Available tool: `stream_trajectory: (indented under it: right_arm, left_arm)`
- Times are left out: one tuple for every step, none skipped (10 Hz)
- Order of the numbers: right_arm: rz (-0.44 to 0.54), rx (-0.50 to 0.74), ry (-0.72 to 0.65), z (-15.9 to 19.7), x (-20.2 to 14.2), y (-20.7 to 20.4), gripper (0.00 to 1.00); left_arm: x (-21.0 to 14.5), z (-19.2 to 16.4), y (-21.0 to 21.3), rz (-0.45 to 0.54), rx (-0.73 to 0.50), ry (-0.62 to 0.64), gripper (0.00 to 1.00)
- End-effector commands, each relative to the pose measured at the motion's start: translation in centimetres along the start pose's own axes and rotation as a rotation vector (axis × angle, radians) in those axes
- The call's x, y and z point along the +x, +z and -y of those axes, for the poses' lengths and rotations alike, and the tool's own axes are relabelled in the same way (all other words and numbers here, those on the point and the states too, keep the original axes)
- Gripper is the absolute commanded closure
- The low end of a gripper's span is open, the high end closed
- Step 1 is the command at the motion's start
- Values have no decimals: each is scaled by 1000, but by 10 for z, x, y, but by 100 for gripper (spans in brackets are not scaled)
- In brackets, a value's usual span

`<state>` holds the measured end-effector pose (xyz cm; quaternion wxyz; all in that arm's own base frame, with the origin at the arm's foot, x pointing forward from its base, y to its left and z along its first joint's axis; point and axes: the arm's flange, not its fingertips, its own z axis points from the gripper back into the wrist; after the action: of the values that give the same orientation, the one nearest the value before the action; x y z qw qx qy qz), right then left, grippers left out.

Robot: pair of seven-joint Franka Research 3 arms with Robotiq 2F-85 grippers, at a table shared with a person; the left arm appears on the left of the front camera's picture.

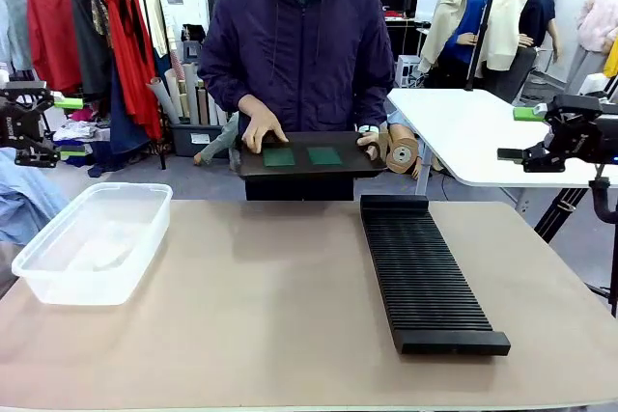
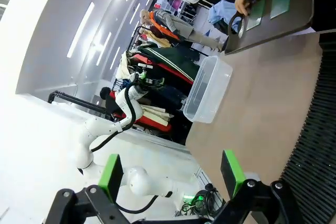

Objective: Sort PCBs into racks and boxes based on the side picked up.
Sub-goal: Pick up the Blank PCB handed by the Human.

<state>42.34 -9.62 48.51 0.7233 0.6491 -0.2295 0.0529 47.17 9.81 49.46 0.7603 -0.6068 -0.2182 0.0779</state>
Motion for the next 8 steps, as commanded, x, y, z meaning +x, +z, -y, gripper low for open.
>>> stream_trajectory:
  right_arm:
    - [5,7,1,-1,0,4,0]
    - [5,7,1,-1,0,4,0]
    - [5,7,1,-1,0,4,0]
    - [5,7,1,-1,0,4,0]
    - [5,7,1,-1,0,4,0]
    - [5,7,1,-1,0,4,0]
    - [5,7,1,-1,0,4,0]
    - [5,7,1,-1,0,4,0]
  left_arm:
    - [0,-3,1,-23,12,0,0]
    - [0,-3,1,-23,12,0,0]
    - [0,-3,1,-23,12,0,0]
    - [0,-3,1,-23,12,0,0]
    - [0,-3,1,-23,12,0,0]
    - [0,-3,1,-23,12,0,0]
    - [0,-3,1,-23,12,0,0]
    - [0,-3,1,-23,12,0,0]
